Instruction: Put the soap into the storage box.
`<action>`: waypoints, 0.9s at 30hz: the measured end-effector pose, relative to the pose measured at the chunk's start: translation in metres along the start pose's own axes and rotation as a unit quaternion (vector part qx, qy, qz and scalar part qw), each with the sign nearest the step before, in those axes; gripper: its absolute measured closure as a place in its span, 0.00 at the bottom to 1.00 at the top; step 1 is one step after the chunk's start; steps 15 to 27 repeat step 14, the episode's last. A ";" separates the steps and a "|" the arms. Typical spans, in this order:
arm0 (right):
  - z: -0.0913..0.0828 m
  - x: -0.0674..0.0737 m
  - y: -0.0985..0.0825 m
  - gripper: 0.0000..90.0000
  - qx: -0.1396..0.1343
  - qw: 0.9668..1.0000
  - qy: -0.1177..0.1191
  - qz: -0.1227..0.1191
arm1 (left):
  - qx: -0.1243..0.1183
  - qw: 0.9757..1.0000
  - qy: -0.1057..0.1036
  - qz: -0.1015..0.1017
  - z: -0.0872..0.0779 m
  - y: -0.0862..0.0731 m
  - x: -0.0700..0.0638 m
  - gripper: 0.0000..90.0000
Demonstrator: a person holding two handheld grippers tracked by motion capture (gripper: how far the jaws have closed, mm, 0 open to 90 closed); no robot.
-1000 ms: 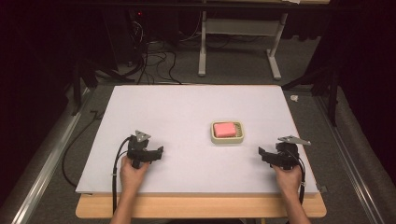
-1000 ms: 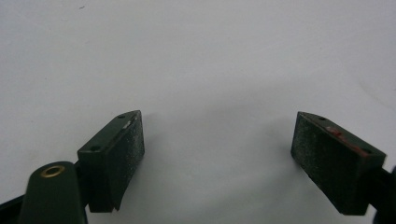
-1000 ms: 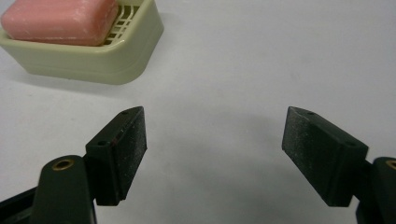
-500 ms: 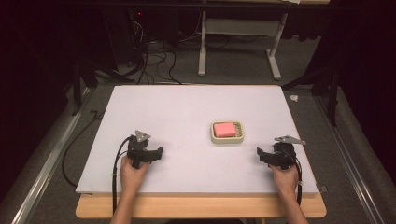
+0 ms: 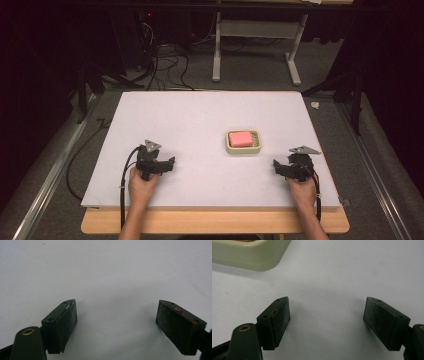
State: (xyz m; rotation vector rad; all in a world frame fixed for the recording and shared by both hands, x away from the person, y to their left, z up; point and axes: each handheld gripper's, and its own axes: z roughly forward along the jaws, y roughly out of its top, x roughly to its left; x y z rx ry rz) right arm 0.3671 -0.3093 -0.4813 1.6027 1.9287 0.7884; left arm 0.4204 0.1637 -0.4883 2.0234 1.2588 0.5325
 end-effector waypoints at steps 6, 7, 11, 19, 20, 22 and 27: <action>0.000 0.000 -0.001 0.23 0.000 1.000 0.003 0.000 | 0.000 1.000 0.000 0.000 0.000 0.000 0.000 0.20; 0.000 0.000 -0.001 0.23 -0.001 1.000 0.004 -0.001 | 0.000 1.000 0.000 0.000 0.000 0.000 0.000 0.20; 0.000 -0.001 -0.001 0.23 -0.002 1.000 0.005 0.000 | 0.000 1.000 -0.001 0.000 0.000 0.000 0.000 0.20; 0.001 -0.001 -0.001 0.23 -0.002 1.000 0.005 0.000 | 0.000 1.000 0.000 0.000 0.000 0.000 0.000 0.20; 0.001 -0.001 -0.001 0.23 -0.002 1.000 0.005 0.000 | 0.000 1.000 0.000 0.000 0.000 0.000 0.000 0.20; 0.001 -0.001 -0.001 0.23 -0.002 1.000 0.005 0.000 | 0.000 1.000 0.000 0.000 0.000 0.000 0.000 0.20; 0.001 -0.001 -0.001 0.23 -0.002 1.000 0.005 0.000 | 0.000 1.000 0.000 0.000 0.000 0.000 0.000 0.20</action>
